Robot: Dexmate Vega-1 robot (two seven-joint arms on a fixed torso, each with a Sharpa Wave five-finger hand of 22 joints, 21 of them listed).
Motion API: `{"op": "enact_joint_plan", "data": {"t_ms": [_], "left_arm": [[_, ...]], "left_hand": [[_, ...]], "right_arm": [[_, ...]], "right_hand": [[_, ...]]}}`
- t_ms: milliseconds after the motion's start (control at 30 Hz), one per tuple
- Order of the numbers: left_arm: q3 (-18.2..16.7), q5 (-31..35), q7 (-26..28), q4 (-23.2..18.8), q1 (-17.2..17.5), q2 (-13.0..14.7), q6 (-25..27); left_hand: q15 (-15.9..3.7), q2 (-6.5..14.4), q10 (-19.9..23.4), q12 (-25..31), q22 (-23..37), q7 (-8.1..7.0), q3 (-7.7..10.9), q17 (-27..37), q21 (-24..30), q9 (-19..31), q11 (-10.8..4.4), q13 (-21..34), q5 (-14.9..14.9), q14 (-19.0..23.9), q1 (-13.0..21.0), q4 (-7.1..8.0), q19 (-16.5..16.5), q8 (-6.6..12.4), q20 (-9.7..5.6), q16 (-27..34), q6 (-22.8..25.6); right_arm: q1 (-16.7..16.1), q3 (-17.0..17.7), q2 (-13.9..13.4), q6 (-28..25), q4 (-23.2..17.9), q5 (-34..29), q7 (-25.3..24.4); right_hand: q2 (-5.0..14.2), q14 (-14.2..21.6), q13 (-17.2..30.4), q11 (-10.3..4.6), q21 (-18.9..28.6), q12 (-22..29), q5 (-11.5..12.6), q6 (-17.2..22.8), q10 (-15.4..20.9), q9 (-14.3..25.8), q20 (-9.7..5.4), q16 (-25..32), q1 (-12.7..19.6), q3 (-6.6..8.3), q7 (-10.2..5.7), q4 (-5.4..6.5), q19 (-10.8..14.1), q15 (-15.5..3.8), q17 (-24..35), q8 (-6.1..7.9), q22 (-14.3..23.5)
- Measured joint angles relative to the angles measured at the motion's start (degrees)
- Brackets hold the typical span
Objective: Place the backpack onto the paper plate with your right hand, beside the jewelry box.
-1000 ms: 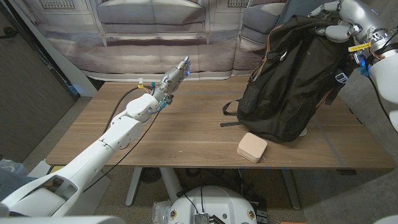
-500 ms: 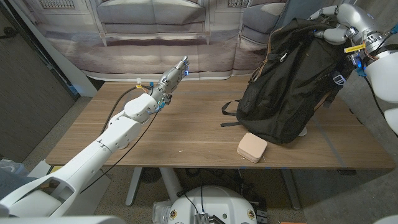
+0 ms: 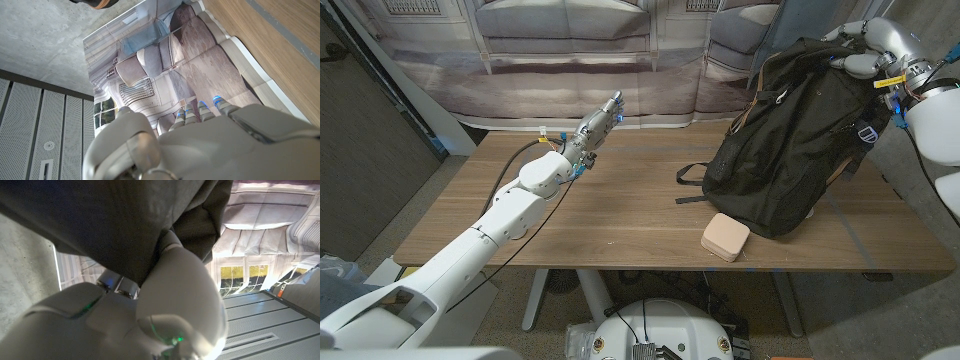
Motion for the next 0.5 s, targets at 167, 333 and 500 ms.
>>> {"op": "enact_joint_plan", "data": {"t_ms": [167,333,500], "left_arm": [[0.0,0.0,0.1,-0.2,0.1,0.1,0.1],[-0.1,0.0,0.3,-0.4,0.2,0.2,0.4],[-0.2,0.1,0.6,-1.0,0.5,0.5,0.6]], "left_hand": [[0.0,0.0,0.0,0.0,0.0,0.0,0.0,0.0,0.0,0.0,0.0,0.0,0.0,0.0,0.0,0.0,0.0,0.0,0.0,0.0,0.0],[0.0,0.0,0.0,0.0,0.0,0.0,-0.23,0.0,0.0,0.0,0.0,0.0,0.0,0.0,0.0,-0.23,0.0,0.0,0.0,0.0,0.0],[0.0,0.0,0.0,0.0,0.0,0.0,-0.23,0.0,0.0,0.0,0.0,0.0,0.0,0.0,0.0,-0.23,0.0,0.0,0.0,0.0,0.0]], "right_arm": [[0.5,-1.1,-0.7,-0.9,1.4,0.5,-1.0],[1.6,-2.7,-1.5,-1.6,2.8,0.8,-1.9],[2.9,-4.6,-2.4,-2.6,4.6,1.5,-3.4]], "right_hand": [[0.23,-0.4,0.1,0.0,0.0,-0.4,0.0,0.0,0.0,0.2,0.18,-0.7,-0.2,0.24,-0.03,0.24,-0.2,-0.37,-0.4,0.0,-0.4],[0.51,-0.4,0.3,0.01,0.0,-0.4,0.0,0.3,0.0,0.1,0.39,-1.0,-0.5,0.32,-0.32,0.32,-0.8,-0.42,-1.0,0.0,-0.8],[0.51,-0.4,0.3,-0.04,0.0,-0.4,-0.1,0.3,0.0,0.0,0.39,-1.0,-0.5,0.35,-0.31,0.3,-0.8,-0.42,-1.0,0.0,-0.9]]}}
